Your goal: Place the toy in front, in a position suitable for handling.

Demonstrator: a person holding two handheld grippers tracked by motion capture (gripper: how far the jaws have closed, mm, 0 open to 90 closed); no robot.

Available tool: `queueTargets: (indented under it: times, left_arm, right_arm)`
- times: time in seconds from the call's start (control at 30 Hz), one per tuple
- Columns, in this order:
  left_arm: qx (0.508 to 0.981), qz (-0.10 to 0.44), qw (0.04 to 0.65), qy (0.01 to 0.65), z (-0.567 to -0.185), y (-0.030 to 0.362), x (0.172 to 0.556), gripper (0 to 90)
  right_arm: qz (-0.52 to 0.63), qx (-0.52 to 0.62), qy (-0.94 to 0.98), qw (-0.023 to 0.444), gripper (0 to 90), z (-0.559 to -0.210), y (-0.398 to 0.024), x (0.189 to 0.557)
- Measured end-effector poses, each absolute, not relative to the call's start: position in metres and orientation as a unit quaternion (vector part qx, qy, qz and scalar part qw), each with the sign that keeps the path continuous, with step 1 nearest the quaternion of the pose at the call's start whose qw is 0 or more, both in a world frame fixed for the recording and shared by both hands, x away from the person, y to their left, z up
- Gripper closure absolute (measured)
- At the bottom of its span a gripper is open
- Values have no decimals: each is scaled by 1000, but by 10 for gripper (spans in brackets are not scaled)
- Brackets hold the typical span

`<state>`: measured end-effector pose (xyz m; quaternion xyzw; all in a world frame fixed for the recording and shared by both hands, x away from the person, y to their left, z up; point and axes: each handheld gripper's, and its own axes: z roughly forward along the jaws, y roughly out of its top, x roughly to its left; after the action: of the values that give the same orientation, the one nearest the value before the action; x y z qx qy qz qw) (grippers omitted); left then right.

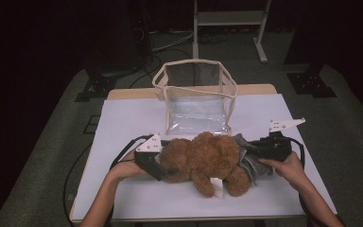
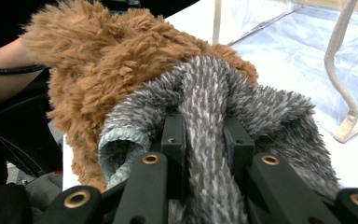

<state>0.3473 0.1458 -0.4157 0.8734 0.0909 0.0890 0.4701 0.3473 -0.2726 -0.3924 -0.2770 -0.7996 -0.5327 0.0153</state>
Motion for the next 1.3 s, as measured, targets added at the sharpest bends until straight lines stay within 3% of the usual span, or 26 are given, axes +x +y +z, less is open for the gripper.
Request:
queueTargets:
  times: [0.07, 0.23, 0.4, 0.7, 0.97, 1.3]
  left_arm:
    - [874, 90, 468, 89, -417, 144, 347, 7]
    - [877, 107, 458, 98, -411, 144, 342, 244]
    - [877, 116, 458, 88, -401, 137, 338, 326]
    - [874, 116, 467, 68, -384, 103, 341, 342]
    - [873, 114, 473, 47, -369, 69, 343, 342]
    - [888, 109, 442, 56, -380, 73, 342, 342]
  right_arm:
    - [-536, -278, -797, 17, 738, -394, -273, 347]
    - [-544, -280, -790, 28, 746, -398, -269, 346]
    - [-559, -283, -779, 38, 759, -396, -270, 346]
    - [-571, -284, -770, 20, 766, -374, -294, 336]
    - [-561, -297, -772, -24, 766, -348, -327, 324]
    - [-538, -324, -778, -9, 765, -384, -327, 330]
